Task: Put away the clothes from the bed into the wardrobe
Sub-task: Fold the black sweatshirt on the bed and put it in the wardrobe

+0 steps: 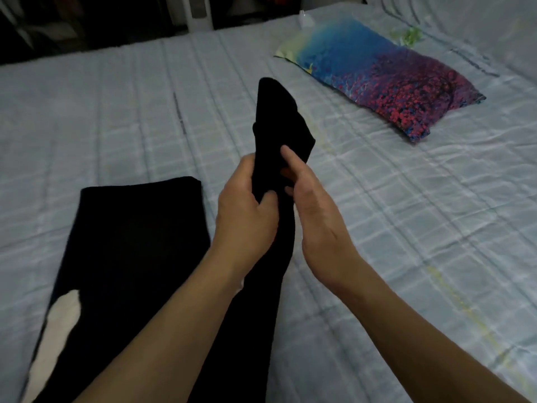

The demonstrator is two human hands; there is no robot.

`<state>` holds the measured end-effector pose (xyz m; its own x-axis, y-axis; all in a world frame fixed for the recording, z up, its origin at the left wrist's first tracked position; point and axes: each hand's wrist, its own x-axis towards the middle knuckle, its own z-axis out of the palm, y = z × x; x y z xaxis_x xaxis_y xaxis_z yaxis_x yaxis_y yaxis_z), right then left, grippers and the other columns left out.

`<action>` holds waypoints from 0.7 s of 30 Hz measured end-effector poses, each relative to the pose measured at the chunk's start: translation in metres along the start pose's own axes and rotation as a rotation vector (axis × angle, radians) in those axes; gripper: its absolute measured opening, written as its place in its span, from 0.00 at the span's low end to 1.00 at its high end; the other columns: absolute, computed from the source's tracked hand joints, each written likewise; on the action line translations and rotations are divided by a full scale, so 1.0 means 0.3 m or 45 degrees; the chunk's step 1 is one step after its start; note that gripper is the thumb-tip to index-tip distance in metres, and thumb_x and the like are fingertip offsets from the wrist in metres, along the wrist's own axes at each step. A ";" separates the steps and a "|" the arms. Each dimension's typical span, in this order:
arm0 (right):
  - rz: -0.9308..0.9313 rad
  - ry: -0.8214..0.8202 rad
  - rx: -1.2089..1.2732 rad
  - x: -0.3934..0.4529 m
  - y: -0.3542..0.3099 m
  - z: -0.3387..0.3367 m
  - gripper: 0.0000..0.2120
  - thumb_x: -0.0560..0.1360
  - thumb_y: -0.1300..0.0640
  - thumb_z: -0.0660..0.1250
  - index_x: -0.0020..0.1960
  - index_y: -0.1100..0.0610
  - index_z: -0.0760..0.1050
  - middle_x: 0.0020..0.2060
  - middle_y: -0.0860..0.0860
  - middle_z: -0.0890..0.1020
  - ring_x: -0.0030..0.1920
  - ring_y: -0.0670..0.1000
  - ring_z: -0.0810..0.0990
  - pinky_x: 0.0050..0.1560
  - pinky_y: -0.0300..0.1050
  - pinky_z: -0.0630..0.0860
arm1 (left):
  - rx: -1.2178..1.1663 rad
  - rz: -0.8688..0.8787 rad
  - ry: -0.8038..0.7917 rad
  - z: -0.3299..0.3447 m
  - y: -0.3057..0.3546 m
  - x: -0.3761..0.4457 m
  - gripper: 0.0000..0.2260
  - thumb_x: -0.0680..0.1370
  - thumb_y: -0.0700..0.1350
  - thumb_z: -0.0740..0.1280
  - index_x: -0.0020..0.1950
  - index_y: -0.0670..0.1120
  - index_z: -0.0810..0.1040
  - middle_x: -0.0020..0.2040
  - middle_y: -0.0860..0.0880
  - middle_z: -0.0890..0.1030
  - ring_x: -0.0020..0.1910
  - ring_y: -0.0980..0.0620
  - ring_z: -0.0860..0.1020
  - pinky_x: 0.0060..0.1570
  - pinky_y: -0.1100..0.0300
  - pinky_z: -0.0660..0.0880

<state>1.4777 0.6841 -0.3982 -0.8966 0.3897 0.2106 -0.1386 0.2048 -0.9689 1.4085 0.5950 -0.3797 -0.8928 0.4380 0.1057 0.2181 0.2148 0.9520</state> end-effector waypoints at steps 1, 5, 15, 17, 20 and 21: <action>-0.044 -0.038 0.007 0.019 -0.027 0.068 0.33 0.82 0.39 0.51 0.79 0.58 0.58 0.78 0.51 0.62 0.78 0.45 0.59 0.78 0.53 0.56 | -0.003 0.017 -0.001 -0.089 0.021 0.012 0.18 0.78 0.32 0.64 0.63 0.50 0.78 0.49 0.53 0.84 0.48 0.57 0.83 0.49 0.55 0.82; -0.169 -0.194 0.004 0.091 -0.112 0.371 0.26 0.84 0.53 0.51 0.80 0.57 0.54 0.81 0.49 0.53 0.79 0.41 0.51 0.78 0.40 0.49 | -0.071 0.007 0.051 -0.435 0.049 0.072 0.22 0.76 0.28 0.60 0.58 0.52 0.79 0.49 0.50 0.85 0.48 0.53 0.84 0.46 0.59 0.82; 0.203 -0.745 -1.126 -0.046 0.272 0.719 0.36 0.77 0.33 0.42 0.81 0.48 0.46 0.80 0.48 0.41 0.80 0.50 0.40 0.78 0.44 0.40 | 1.120 -0.589 0.116 -0.855 -0.676 0.056 0.34 0.79 0.54 0.66 0.78 0.40 0.56 0.76 0.37 0.62 0.74 0.37 0.62 0.69 0.45 0.65; 0.257 -0.834 -1.296 -0.118 0.382 0.751 0.39 0.73 0.31 0.33 0.80 0.47 0.37 0.76 0.49 0.32 0.79 0.52 0.35 0.79 0.49 0.37 | 1.288 -0.393 -0.044 -0.806 -0.783 -0.022 0.33 0.82 0.60 0.56 0.82 0.46 0.50 0.82 0.43 0.52 0.80 0.42 0.51 0.76 0.47 0.56; 0.160 -0.701 -1.464 -0.176 0.493 0.782 0.37 0.79 0.30 0.39 0.81 0.49 0.44 0.80 0.55 0.42 0.80 0.56 0.44 0.76 0.53 0.44 | 1.443 -0.277 -0.194 -0.764 -0.908 -0.082 0.33 0.80 0.64 0.40 0.82 0.49 0.48 0.82 0.46 0.47 0.81 0.46 0.44 0.79 0.44 0.46; 0.164 -0.667 -1.497 -0.179 0.513 0.788 0.36 0.80 0.31 0.42 0.81 0.49 0.46 0.81 0.55 0.46 0.80 0.56 0.46 0.75 0.53 0.47 | 1.457 -0.259 -0.206 -0.760 -0.948 -0.088 0.34 0.80 0.64 0.39 0.82 0.49 0.48 0.82 0.46 0.47 0.81 0.46 0.45 0.79 0.42 0.46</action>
<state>1.4051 0.4826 -0.5894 -0.9698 0.1243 -0.2100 0.1720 0.9586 -0.2270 1.2800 0.3233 -0.5878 -0.9095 0.3933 -0.1347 0.3781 0.9173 0.1252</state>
